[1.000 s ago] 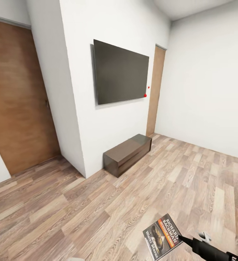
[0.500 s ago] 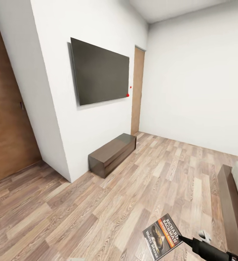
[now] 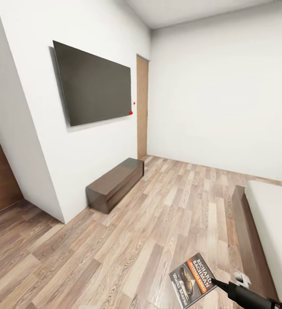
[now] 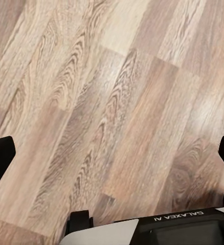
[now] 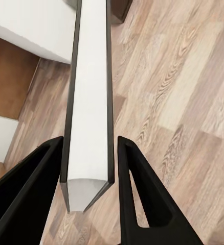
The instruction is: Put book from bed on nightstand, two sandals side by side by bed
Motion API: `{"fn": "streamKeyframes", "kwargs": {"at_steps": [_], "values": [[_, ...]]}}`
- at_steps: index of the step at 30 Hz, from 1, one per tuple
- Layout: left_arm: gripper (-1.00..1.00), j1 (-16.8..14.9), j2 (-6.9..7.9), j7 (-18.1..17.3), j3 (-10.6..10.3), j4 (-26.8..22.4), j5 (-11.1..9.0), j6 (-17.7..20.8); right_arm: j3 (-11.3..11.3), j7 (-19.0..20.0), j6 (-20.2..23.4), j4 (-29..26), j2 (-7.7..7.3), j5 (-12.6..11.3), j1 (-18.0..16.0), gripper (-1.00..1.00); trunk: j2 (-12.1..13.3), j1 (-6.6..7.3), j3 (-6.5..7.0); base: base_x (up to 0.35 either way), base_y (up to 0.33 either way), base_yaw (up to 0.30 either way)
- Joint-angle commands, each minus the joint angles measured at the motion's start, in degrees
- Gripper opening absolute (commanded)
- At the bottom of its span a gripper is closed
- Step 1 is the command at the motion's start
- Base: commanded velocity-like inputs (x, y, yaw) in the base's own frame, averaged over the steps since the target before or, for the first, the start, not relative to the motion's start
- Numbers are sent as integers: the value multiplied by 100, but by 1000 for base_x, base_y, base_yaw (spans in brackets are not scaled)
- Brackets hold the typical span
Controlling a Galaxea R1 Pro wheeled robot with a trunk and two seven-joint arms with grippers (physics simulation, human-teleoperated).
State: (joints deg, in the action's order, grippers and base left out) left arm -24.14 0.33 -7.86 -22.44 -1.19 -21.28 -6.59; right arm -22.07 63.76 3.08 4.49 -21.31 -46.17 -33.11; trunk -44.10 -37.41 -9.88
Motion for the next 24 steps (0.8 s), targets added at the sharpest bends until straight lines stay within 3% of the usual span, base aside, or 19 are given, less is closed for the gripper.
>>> {"fn": "streamKeyframes", "kwargs": {"at_steps": [1, 24], "values": [[100, -3, 2, -23, -49, 4, -60, -18, -16, 31, 32, 17, 4, -58, -12, -100, -8, -1, -9, 0, 0, -300], [100, -3, 2, -22, -47, 4, -60, -18, -16, 31, 33, 17, 4, -58, -12, -100, -8, -1, -9, 0, 0, -300]]}}
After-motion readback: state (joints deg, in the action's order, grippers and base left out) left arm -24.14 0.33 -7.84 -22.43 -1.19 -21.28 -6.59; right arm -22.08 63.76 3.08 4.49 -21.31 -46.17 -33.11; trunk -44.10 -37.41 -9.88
